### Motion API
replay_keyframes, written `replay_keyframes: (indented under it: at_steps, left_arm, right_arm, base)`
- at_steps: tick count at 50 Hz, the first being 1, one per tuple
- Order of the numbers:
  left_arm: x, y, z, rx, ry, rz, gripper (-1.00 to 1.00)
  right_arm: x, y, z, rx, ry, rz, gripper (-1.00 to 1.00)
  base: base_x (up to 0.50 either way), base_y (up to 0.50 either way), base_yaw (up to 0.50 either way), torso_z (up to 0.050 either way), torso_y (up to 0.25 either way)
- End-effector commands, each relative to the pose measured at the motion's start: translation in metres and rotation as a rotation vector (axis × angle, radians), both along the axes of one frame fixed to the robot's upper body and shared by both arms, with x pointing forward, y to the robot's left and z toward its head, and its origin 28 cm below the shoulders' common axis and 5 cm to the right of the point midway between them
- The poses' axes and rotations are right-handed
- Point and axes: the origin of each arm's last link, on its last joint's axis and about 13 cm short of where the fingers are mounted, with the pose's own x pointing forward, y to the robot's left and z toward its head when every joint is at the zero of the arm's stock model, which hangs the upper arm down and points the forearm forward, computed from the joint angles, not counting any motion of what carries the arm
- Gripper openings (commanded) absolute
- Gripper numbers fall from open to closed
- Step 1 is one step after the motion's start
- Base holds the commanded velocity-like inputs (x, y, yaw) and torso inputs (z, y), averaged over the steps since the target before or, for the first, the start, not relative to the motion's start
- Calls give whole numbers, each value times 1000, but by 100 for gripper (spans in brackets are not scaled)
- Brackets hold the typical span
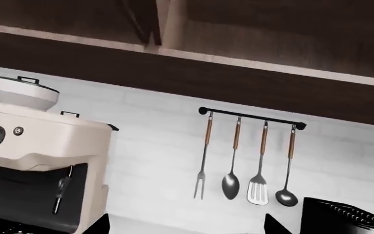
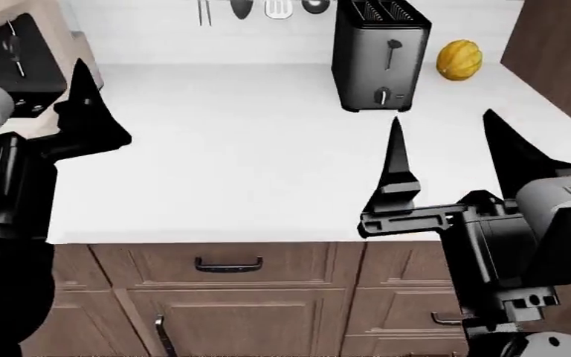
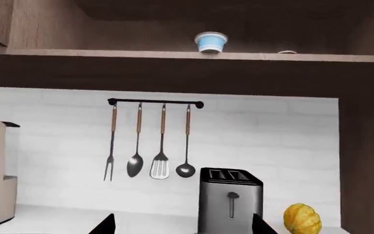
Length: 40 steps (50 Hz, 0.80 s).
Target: Pick the jello cup and salsa from the counter and place them in the cabinets closest to them.
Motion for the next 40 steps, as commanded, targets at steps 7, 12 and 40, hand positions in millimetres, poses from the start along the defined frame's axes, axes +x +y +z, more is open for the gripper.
replay_keyframes:
  at_steps: [7,12,40]
  left_arm:
    - [-28,-2,-12,56,-38,-12,100]
    - [-29,-3,-16,70,-38,-3,100]
    - [-46,-3,-15,-21,-105,-35,100]
  right_arm:
    - [-33,4,-16,-47,-98,65,100]
    - [-38,5,-14,-47,-115,83,100]
    - [-40,2,-12,-9,-123,79,100]
  base:
    - [-157,502,0,0,0]
    - [-120,501,0,0,0]
    - [5,500,0,0,0]
